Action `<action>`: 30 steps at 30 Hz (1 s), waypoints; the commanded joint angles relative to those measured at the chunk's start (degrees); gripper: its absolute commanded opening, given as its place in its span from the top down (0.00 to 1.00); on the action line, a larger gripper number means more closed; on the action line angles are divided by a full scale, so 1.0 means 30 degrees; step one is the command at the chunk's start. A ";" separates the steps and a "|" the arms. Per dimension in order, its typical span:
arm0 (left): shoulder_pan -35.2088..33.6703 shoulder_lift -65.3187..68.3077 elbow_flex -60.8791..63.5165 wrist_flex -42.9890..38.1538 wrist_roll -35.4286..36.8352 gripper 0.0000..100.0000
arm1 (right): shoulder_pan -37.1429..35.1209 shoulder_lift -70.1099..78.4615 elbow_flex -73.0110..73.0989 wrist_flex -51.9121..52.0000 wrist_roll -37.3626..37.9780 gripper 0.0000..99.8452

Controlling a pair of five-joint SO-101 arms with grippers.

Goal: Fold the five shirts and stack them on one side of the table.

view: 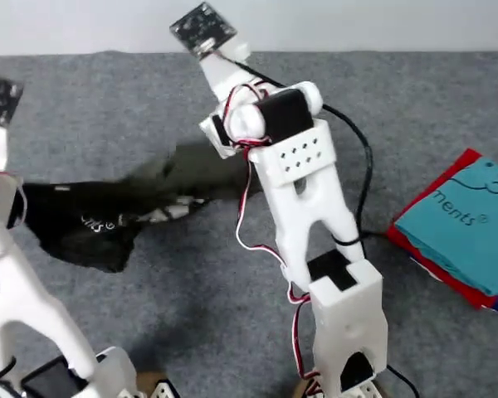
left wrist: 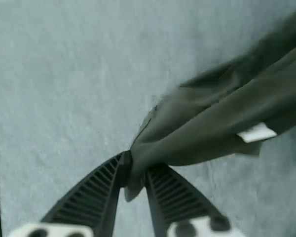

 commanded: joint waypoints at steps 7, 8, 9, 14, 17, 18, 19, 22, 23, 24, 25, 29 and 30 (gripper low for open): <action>-0.1026 -0.0557 0.2857 -0.2520 -0.0645 0.99 | 0.0073 0.1392 0.1084 0.0601 -0.3927 0.75; -0.1026 -0.0469 0.3121 -0.2725 -0.0645 0.99 | 0.0073 0.1949 0.1114 0.0630 -0.4337 0.75; -0.1026 -0.0469 0.3473 -0.2989 -0.0645 0.99 | 0.0015 0.2476 0.1114 0.0659 -0.4689 0.75; -0.0996 -0.0469 0.6139 -0.5158 -0.0645 0.99 | -0.1128 0.4117 0.1172 0.0747 -0.5568 0.75; -0.0996 -0.0469 0.7868 -0.6711 -0.0674 0.99 | -0.2095 0.4234 0.1172 0.0747 -0.5538 0.77; -0.0996 -0.0469 0.8366 -0.7179 -0.0674 0.99 | -0.2359 0.4147 0.1407 0.0747 -0.5538 0.79; -0.0996 -0.0469 0.8806 -0.7590 -0.0674 0.99 | -0.2623 0.4059 0.1729 0.0747 -0.5451 0.82; -0.0996 -0.0469 0.9802 -0.8557 -0.0674 0.99 | -0.3179 0.3121 0.3458 0.0777 -0.4571 0.86; -0.0996 -0.0469 1.0037 -0.8733 -0.0674 0.99 | -0.3297 0.2681 0.4249 0.0777 -0.4513 0.86; -0.0996 -0.0469 1.0212 -0.8879 -0.0674 0.99 | -0.3385 0.2242 0.5040 0.0777 -0.4513 0.85; -0.0996 -0.0469 1.0359 -0.8996 -0.0674 0.99 | -0.3443 0.1802 0.5861 0.0777 -0.4513 0.84; -0.0996 -0.0469 1.0711 -0.9524 -0.0674 0.99 | -0.3560 0.0513 0.8264 0.0777 -0.4571 0.84; -0.0996 -0.0469 1.0769 -0.9641 -0.0674 0.99 | -0.3590 0.0337 0.8879 0.0777 -0.4601 0.84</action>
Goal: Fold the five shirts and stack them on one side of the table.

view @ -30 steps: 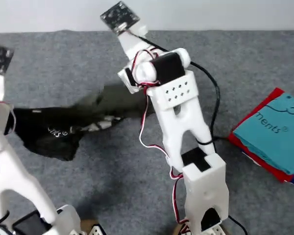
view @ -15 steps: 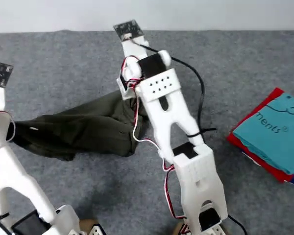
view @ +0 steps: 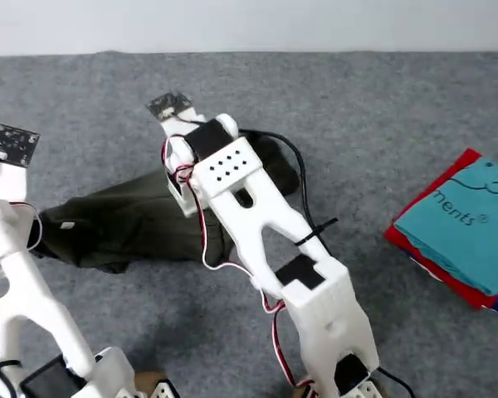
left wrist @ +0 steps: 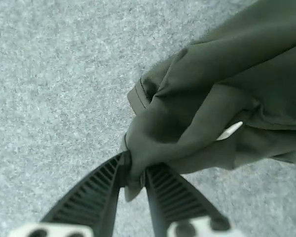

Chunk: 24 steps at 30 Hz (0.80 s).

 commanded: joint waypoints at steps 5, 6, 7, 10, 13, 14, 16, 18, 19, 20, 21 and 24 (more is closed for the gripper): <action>-0.0029 -0.0469 0.0132 -0.0762 -0.0176 0.99 | -0.0571 -0.2007 0.2637 0.0747 0.0117 0.84; -0.0029 -0.0469 0.0132 -0.0733 -0.0176 0.99 | -0.0689 -0.2007 0.2637 0.0718 0.0088 0.84; -0.0029 -0.0469 0.0132 -0.0733 -0.0176 0.99 | -0.0806 -0.2007 0.2637 0.0689 0.0088 0.84; -0.0029 -0.0469 0.0132 -0.0703 -0.0176 0.99 | -0.1187 -0.1978 0.2667 0.0659 0.0088 0.84; -0.0029 -0.0469 0.0132 -0.0674 -0.0147 0.99 | -0.1421 -0.1568 0.2667 0.0659 0.0088 0.84; -0.0029 -0.0469 0.0132 -0.0674 -0.0147 0.99 | -0.1451 -0.1363 0.2667 0.0659 0.0088 0.84; -0.0029 -0.0469 0.0132 -0.0645 -0.0147 0.99 | -0.1480 -0.0806 0.2608 0.0571 0.0088 0.84; -0.0029 -0.0469 0.0132 -0.0645 -0.0147 0.99 | -0.1480 -0.0337 0.2579 0.0396 0.0088 0.84; -0.0059 -0.0469 0.0132 -0.0645 -0.0147 0.99 | -0.1480 -0.0190 0.2579 0.0278 0.0088 0.84; -0.0088 -0.0469 0.0132 -0.0645 -0.0147 0.99 | -0.1451 -0.0073 0.2579 0.0190 0.0088 0.84; -0.0117 -0.0469 0.0132 -0.0645 -0.0147 0.99 | -0.1421 0.0015 0.2579 0.0073 0.0117 0.84; -0.0117 -0.0469 0.0132 -0.0615 -0.0147 0.99 | -0.1304 0.0073 0.2579 0.0015 0.0117 0.84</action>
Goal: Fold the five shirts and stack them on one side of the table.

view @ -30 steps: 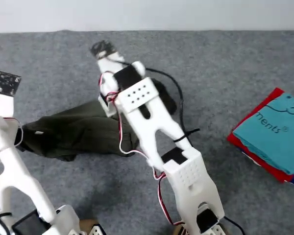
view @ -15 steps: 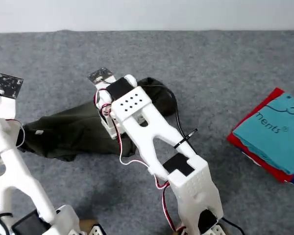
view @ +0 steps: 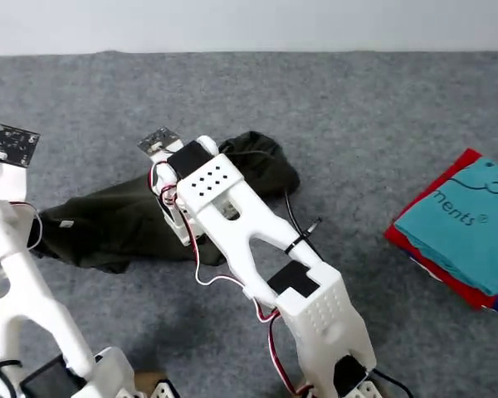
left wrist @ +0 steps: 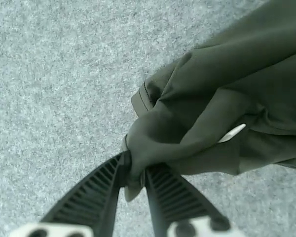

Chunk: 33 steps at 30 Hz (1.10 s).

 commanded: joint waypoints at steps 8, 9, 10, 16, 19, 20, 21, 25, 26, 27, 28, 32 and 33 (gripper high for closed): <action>-0.0059 -0.0469 0.0073 -0.0147 -0.0147 0.99 | 0.0015 0.0542 -0.0176 -0.1333 0.0234 0.84; -0.0059 -0.0469 0.0132 -0.0205 -0.0147 0.99 | 0.0015 0.0659 -0.0176 -0.1509 0.0234 0.84; -0.0059 -0.0469 0.0161 -0.0205 -0.0147 0.99 | 0.0015 0.0806 -0.0176 -0.1626 0.0234 0.84; -0.0059 -0.0469 0.0190 -0.0147 -0.0147 0.99 | 0.0015 0.1333 -0.0176 -0.1597 0.0234 0.84; -0.0059 -0.0469 0.0190 -0.0176 -0.0147 0.99 | 0.0044 0.1392 -0.0176 -0.1538 0.0234 0.84; -0.0059 -0.0469 0.0190 -0.0205 -0.0147 0.99 | 0.0132 0.1392 -0.0176 -0.1480 0.0234 0.84; -0.0059 -0.0469 0.0190 -0.0205 -0.0147 0.99 | 0.0278 0.1304 -0.0176 -0.1451 0.0264 0.84; -0.0059 -0.0469 0.0190 -0.0176 -0.0147 0.99 | 0.1070 0.1187 -0.0381 -0.1070 0.0264 0.84; -0.0059 -0.0469 0.0190 -0.0205 -0.0147 0.99 | 0.1128 0.1216 -0.0410 -0.1070 0.0264 0.84; -0.0029 -0.0469 0.0190 -0.0205 -0.0147 0.99 | 0.1128 0.1245 -0.0410 -0.1158 0.0264 0.84; -0.0029 -0.0469 0.0190 -0.0234 -0.0147 0.99 | 0.1070 0.1304 -0.0469 -0.1275 0.0293 0.84; -0.0029 -0.0469 0.0190 -0.0234 -0.0147 0.99 | 0.0630 0.1978 -0.0469 -0.1831 0.0293 0.84; -0.0029 -0.0469 0.0190 -0.0205 -0.0147 0.99 | 0.0513 0.2183 -0.0469 -0.1890 0.0293 0.84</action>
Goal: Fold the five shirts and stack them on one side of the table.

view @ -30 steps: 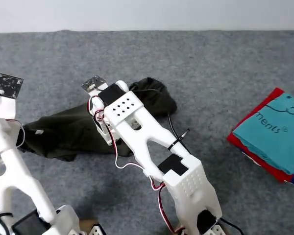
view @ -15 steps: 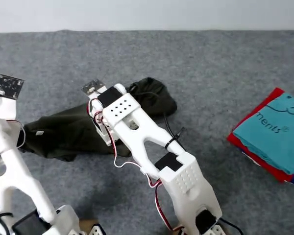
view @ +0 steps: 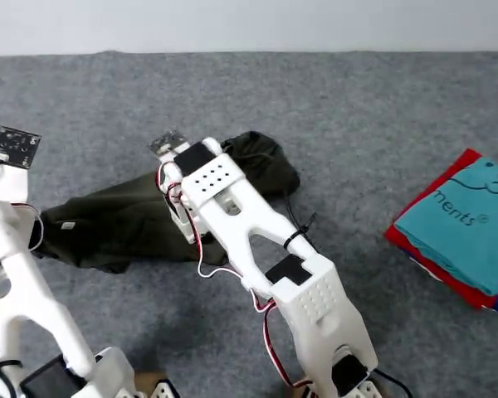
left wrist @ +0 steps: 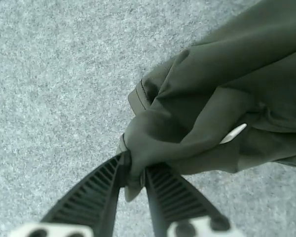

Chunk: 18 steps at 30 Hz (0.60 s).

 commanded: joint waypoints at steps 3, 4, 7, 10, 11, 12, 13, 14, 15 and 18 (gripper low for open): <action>0.0000 -0.0469 -0.0073 -0.0176 -0.0147 0.99 | -0.0571 0.0571 -0.0469 -0.0542 0.0205 0.84; 0.0000 -0.0469 -0.0073 -0.0176 -0.0147 0.99 | -0.0601 0.0601 -0.0498 -0.0601 0.0234 0.86; 0.0000 -0.0469 -0.0073 -0.0176 -0.0147 0.99 | -0.0601 0.0542 -0.0527 -0.0982 0.1553 0.97; 0.0000 -0.0469 -0.0073 -0.0176 -0.0147 0.99 | -0.0396 -0.0015 -0.1201 -0.0396 0.2110 0.98; 0.0000 -0.0498 -0.0103 -0.0176 -0.0117 0.99 | -0.0249 -0.0249 -0.1729 -0.0103 0.2198 0.99; 0.0000 -0.0586 -0.0103 -0.0176 -0.0117 0.99 | -0.0103 -0.0425 -0.2315 0.0190 0.2198 0.99; 0.0000 -0.0645 -0.0161 -0.0176 -0.0088 0.99 | -0.0044 -0.0659 -0.2901 0.0542 0.2227 0.99; 0.0000 -0.0645 -0.0249 -0.0176 -0.0088 0.99 | 0.0132 -0.0864 -0.3429 0.0894 0.2256 0.99; 0.0000 -0.0645 -0.0308 -0.0205 -0.0088 0.99 | 0.0278 -0.1070 -0.4015 0.1363 0.2256 0.99; 0.0000 -0.0645 -0.0982 -0.0147 -0.0029 0.99 | 0.0747 -0.1773 -0.5626 0.2418 0.2256 0.99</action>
